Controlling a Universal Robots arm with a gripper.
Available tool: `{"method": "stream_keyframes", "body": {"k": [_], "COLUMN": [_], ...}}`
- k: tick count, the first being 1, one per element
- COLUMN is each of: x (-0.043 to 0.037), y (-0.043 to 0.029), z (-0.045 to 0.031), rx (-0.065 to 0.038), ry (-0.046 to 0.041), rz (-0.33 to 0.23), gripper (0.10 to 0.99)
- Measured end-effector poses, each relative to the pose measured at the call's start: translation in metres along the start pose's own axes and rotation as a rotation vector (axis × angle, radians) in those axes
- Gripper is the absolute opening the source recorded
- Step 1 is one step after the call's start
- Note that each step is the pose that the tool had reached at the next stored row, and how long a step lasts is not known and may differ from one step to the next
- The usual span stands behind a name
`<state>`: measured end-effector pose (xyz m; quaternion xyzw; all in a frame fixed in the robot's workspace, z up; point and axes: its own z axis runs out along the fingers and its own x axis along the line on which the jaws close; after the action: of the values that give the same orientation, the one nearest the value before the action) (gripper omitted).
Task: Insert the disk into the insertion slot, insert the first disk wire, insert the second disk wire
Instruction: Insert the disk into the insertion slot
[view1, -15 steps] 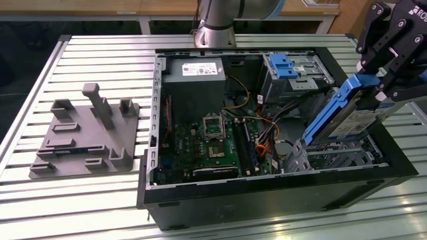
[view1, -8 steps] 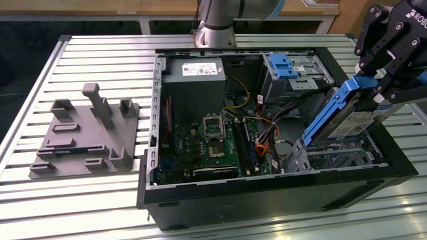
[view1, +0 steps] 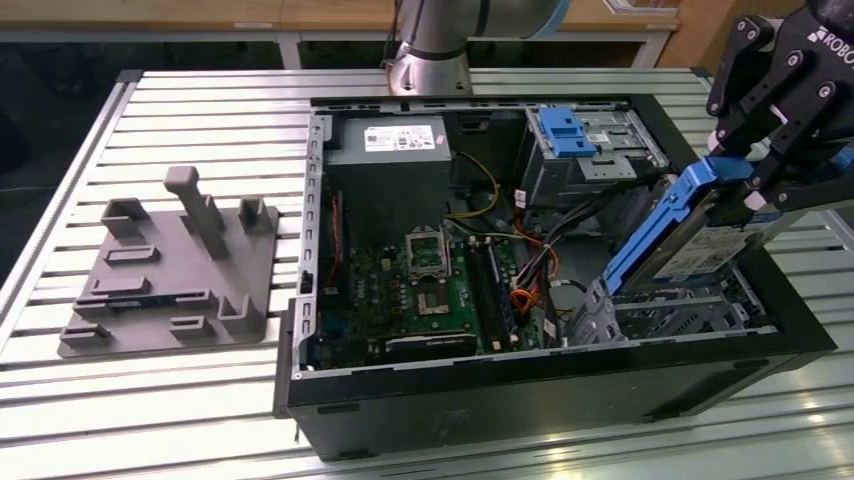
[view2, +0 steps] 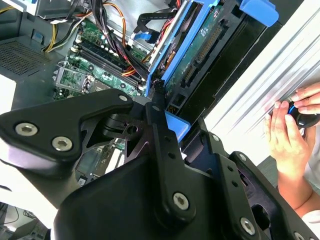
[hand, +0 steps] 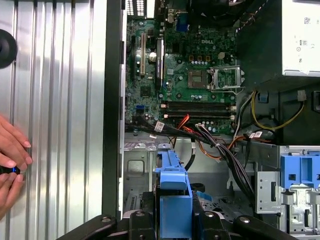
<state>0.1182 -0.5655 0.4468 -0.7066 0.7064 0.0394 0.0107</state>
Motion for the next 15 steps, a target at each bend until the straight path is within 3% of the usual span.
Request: {"method": "stream_keyframes", "body": {"k": [15], "x": [0.0017], "y": [-0.0003], "z": [0.0078], "rx": [-0.002], "ry": [0.0005], "rz": [0.0], "gripper": [0.365]}}
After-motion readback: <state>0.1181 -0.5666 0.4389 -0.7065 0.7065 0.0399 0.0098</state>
